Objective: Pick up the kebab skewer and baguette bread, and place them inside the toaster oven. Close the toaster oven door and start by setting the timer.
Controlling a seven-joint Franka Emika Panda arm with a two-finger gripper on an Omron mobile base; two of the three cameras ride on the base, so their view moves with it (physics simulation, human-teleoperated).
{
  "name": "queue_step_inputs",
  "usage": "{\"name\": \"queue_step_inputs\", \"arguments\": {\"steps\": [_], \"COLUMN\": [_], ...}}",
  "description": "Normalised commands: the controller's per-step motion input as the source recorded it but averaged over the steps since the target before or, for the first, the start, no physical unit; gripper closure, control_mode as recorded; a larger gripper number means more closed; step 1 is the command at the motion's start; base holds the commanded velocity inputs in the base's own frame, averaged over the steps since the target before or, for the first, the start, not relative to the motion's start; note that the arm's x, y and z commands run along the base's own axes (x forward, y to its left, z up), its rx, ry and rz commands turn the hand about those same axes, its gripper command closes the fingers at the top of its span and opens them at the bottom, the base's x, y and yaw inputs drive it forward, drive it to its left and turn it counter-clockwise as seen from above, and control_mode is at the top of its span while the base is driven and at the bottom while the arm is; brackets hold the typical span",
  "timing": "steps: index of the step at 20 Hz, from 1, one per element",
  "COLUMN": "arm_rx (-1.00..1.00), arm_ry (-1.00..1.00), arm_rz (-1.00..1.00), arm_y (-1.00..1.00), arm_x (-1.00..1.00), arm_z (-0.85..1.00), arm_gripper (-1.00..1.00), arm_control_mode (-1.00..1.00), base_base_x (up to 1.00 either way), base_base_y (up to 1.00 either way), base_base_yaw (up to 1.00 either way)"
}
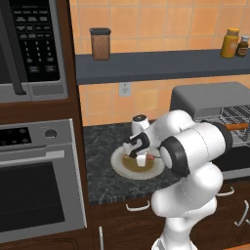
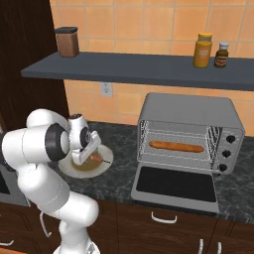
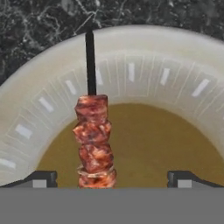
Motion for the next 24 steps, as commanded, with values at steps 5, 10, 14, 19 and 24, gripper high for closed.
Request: {"name": "queue_step_inputs", "arguments": {"steps": [5,10,14,19,24], "arm_rx": [0.0,0.0,0.0,0.0,0.0], "arm_ry": [-0.07,0.0,0.0,0.0,0.0], "arm_rz": [-0.01,0.0,0.0,0.0,0.0], "arm_y": [-0.03,0.0,0.0,0.0,0.0], "arm_x": [0.1,0.2,0.14,0.03,0.0], "arm_z": [-0.11,-0.02,-0.21,-0.26,-0.16], "arm_gripper": [-1.0,-1.0,1.0,1.0,1.0], "arm_control_mode": [-1.0,-1.0,-1.0,-1.0,-1.0], "base_base_x": [0.0,0.0,0.0,0.0,0.0], "base_base_y": [0.0,0.0,0.0,0.0,0.0], "base_base_yaw": [0.0,0.0,0.0,0.0,0.0]}}
